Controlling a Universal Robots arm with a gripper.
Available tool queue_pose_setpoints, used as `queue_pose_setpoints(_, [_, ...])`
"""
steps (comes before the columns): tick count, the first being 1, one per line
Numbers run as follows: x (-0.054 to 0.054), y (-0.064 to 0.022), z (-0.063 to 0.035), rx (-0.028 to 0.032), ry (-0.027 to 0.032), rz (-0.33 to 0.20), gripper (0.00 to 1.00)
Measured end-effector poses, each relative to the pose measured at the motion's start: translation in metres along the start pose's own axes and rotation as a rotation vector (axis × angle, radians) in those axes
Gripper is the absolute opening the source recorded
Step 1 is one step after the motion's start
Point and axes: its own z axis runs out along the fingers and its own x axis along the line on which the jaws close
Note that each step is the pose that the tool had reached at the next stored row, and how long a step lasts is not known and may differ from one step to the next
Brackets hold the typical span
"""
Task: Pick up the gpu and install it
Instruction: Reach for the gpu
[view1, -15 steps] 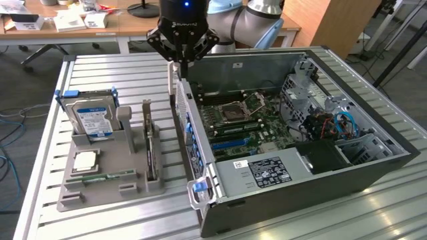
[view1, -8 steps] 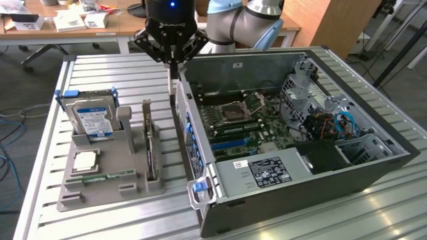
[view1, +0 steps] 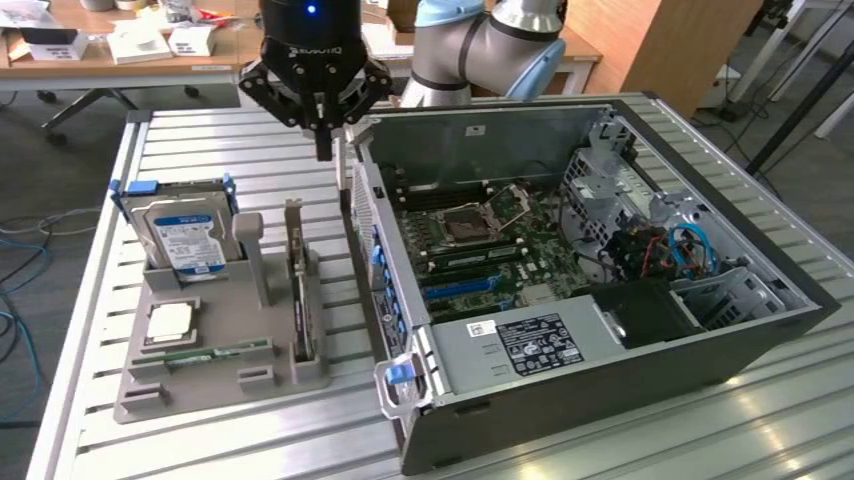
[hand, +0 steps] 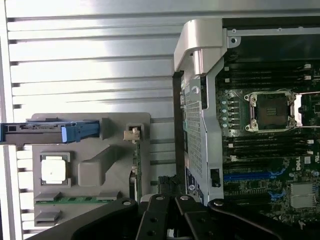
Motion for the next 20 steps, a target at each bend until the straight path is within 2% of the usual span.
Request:
queue_pose_setpoints(9, [0.017,-0.0017,0.0003,0.0000,0.0001,0.000,0.10])
queue_pose_setpoints(16, [0.018,-0.0025,0.0002,0.0000,0.0001,0.000,0.10])
queue_pose_setpoints(20, [0.018,-0.0088,0.0000,0.0000,0.0000,0.000,0.10])
